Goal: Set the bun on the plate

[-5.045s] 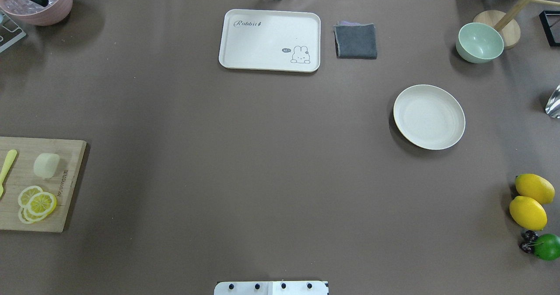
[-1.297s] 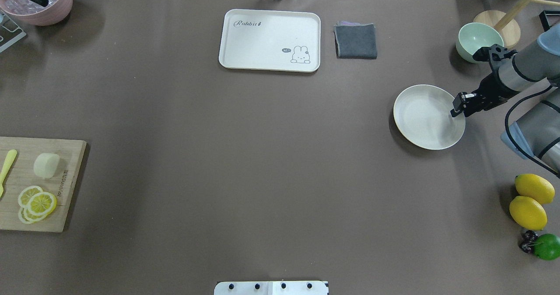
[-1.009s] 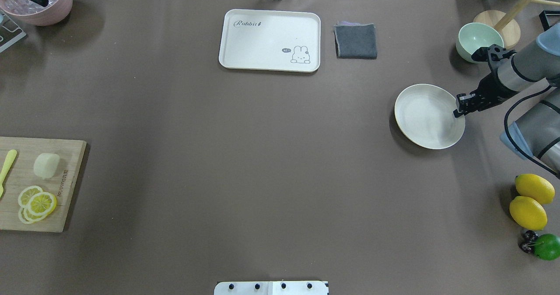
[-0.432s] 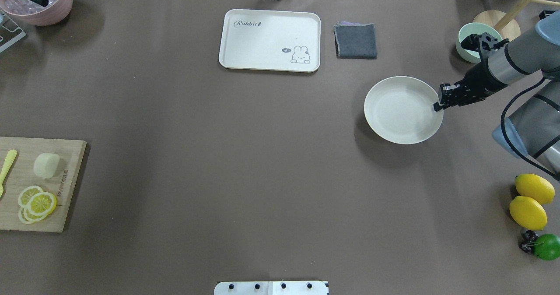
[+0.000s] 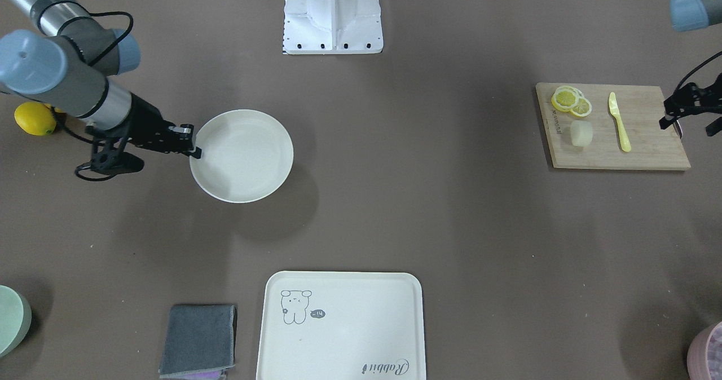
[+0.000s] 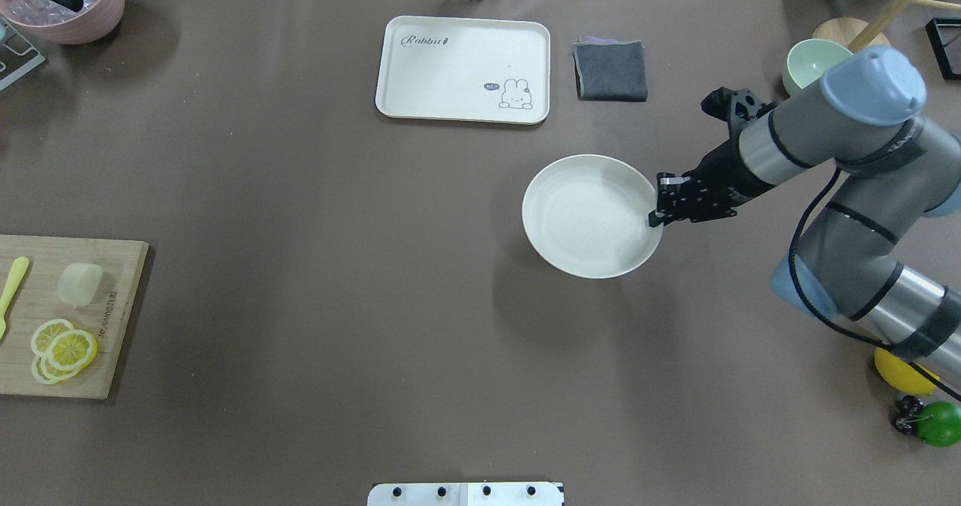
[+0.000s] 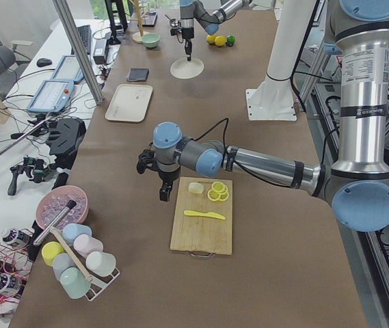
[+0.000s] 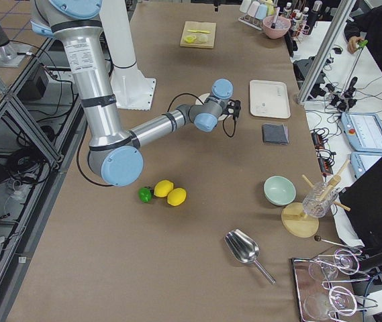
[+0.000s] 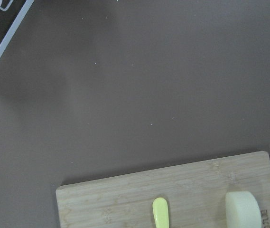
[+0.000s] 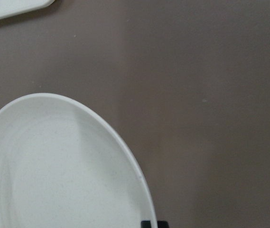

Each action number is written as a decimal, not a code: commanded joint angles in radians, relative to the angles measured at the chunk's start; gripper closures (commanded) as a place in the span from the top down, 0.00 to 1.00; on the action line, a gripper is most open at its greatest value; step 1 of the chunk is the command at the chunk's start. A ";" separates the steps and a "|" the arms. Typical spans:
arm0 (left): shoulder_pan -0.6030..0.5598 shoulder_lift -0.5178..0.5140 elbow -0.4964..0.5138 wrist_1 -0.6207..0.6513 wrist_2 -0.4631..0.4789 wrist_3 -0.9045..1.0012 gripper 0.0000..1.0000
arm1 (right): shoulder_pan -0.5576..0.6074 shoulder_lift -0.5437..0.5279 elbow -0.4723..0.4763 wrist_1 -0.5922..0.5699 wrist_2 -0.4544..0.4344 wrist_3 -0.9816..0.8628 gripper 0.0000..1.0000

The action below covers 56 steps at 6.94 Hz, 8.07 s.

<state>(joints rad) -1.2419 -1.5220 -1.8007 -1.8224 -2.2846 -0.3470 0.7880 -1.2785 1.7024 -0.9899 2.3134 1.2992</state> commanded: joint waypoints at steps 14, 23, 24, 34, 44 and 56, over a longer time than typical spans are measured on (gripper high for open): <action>0.348 0.085 0.081 -0.386 0.088 -0.472 0.33 | -0.210 0.174 -0.030 -0.006 -0.267 0.223 0.99; 0.738 -0.801 0.151 0.178 0.434 -1.120 0.35 | 0.258 -0.235 -0.006 -0.039 0.004 -0.385 0.99; 0.801 -0.898 0.264 0.176 0.524 -1.159 0.35 | 0.310 -0.293 -0.026 -0.039 0.007 -0.526 0.99; 0.852 -0.917 0.348 0.071 0.603 -1.058 0.98 | 0.356 -0.341 -0.038 -0.042 0.007 -0.626 0.99; -0.193 -0.049 -0.030 0.354 -0.037 0.568 0.98 | 0.694 -0.283 -0.023 -0.489 0.041 -1.281 1.00; -0.290 0.163 0.106 0.022 -0.038 0.614 0.98 | 0.692 -0.311 -0.006 -0.489 0.040 -1.307 1.00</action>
<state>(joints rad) -1.5321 -1.3544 -1.7039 -1.7936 -2.3232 0.2718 1.4803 -1.5878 1.6965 -1.4791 2.3531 -0.0077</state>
